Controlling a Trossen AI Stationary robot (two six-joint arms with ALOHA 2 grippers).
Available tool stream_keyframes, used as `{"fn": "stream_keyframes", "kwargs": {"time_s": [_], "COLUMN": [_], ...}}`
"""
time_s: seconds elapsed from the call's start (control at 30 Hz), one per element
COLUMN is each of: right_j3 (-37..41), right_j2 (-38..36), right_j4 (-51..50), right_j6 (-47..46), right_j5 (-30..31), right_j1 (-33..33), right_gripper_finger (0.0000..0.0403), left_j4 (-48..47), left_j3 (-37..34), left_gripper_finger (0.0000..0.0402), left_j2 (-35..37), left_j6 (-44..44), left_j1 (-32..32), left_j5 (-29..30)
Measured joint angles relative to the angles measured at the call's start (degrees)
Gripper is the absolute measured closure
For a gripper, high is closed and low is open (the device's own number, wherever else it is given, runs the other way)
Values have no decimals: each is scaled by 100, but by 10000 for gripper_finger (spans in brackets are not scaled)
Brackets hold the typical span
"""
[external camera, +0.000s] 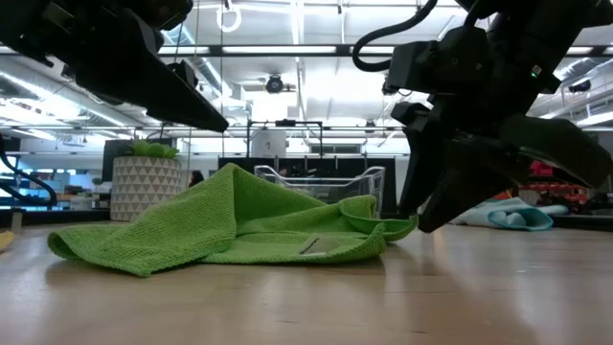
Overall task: Fold microfiber towels
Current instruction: Fold the green microfiber cloth
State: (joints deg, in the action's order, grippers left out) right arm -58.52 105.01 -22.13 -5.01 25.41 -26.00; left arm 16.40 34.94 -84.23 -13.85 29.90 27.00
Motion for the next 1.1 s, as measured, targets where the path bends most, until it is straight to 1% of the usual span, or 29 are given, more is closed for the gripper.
{"fn": "stream_keyframes", "kwargs": {"time_s": [0.07,0.13,0.17,0.23,0.43,0.5,0.6,0.67,0.73,0.87,0.97,1.03,1.1], "right_j3": [0,0,0,0,0,0,0,0,0,0,0,0,-7], "right_j2": [0,0,0,0,0,0,0,0,0,0,0,0,50], "right_j4": [12,60,94,136,166,166,166,166,166,160,125,127,156], "right_j6": [68,167,228,370,629,648,652,619,553,525,712,912,1051], "right_j5": [2,0,0,0,-105,-131,-171,-175,-171,-175,-177,-173,-170], "right_j1": [0,0,0,0,49,83,90,85,62,-43,-52,-4,83], "right_gripper_finger": [213,212,218,241,334,349,355,348,328,264,221,208,208], "left_j4": [19,10,15,11,32,47,53,53,53,53,53,58,57], "left_j3": [0,0,0,0,0,0,0,0,0,0,0,0,0], "left_gripper_finger": [191,191,192,195,204,206,207,205,203,202,205,207,206], "left_j2": [2,2,2,2,2,2,2,2,2,3,9,11,11], "left_j6": [2,2,5,13,13,13,13,13,11,11,11,9,9], "left_j1": [-29,-50,-50,-50,-50,-50,-50,-50,-50,-50,-61,-89,-123], "left_j5": [-29,-33,-32,-31,-34,-34,-34,-34,-34,-34,-36,-34,-34]}}
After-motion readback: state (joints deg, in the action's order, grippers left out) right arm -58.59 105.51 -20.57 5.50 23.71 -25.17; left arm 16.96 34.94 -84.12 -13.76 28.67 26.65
